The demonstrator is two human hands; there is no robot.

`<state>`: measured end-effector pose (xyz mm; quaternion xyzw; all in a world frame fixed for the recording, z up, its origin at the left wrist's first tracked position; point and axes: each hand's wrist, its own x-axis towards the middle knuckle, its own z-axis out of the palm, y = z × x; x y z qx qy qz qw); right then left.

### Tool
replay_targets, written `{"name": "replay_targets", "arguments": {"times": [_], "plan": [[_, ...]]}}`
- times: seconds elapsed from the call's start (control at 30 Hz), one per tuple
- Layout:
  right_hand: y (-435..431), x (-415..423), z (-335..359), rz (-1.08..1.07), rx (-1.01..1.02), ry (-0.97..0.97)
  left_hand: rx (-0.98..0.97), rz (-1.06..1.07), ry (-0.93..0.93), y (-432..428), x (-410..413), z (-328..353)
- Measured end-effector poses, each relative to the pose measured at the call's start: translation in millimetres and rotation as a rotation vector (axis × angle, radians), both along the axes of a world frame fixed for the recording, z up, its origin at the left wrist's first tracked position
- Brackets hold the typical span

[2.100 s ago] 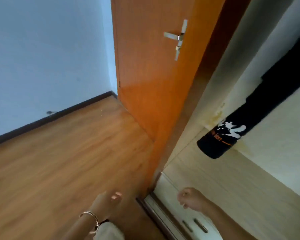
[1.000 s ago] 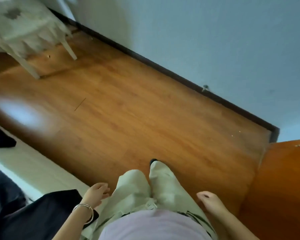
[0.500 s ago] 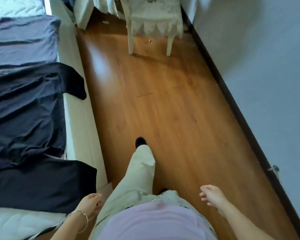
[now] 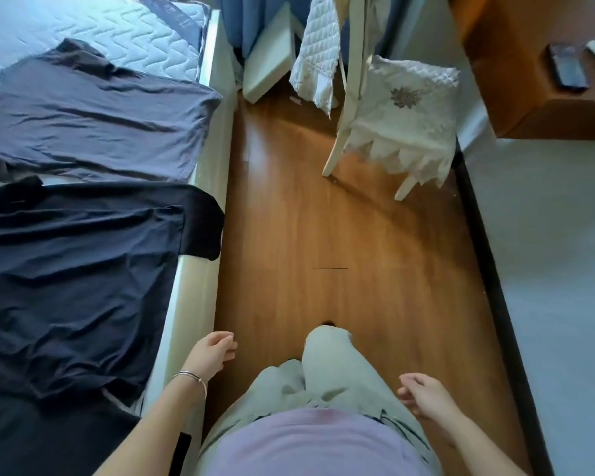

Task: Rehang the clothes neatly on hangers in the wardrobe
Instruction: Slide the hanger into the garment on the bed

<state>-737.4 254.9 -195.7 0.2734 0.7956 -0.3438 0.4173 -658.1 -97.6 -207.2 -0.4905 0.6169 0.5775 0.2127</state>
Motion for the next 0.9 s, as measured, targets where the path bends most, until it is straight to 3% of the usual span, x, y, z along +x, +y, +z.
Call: {"name": "replay_targets", "arguments": {"times": [0.2, 0.37, 0.5, 0.67, 0.77, 0.9], "plan": [[-39.1, -109.7, -14.4, 0.228, 0.073, -0.123, -0.065, 0.048, -0.131, -39.9, -46.6, -19.5], [-96.3, -246.3, -18.7, 0.442, 0.129, -0.128, -0.035, 0.252, -0.283, -76.5, -89.0, -30.1], [-178.1, -357.7, -7.4, 0.560, 0.112, -0.020, -0.022, 0.359, -0.234, -102.1, -152.7, -13.9], [-313.8, -460.1, 27.5, 0.537, -0.137, 0.156, -0.053, 0.470, -0.144, -143.2, -223.1, -6.7], [-369.3, -499.4, 24.5, 0.598, -0.175, 0.163, -0.042, 0.437, -0.201, -169.4, -247.7, -10.6], [-401.9, -525.3, 9.7, 0.703, -0.067, 0.070, 0.005, 0.397, -0.279, -212.9, -273.3, -24.9]]}}
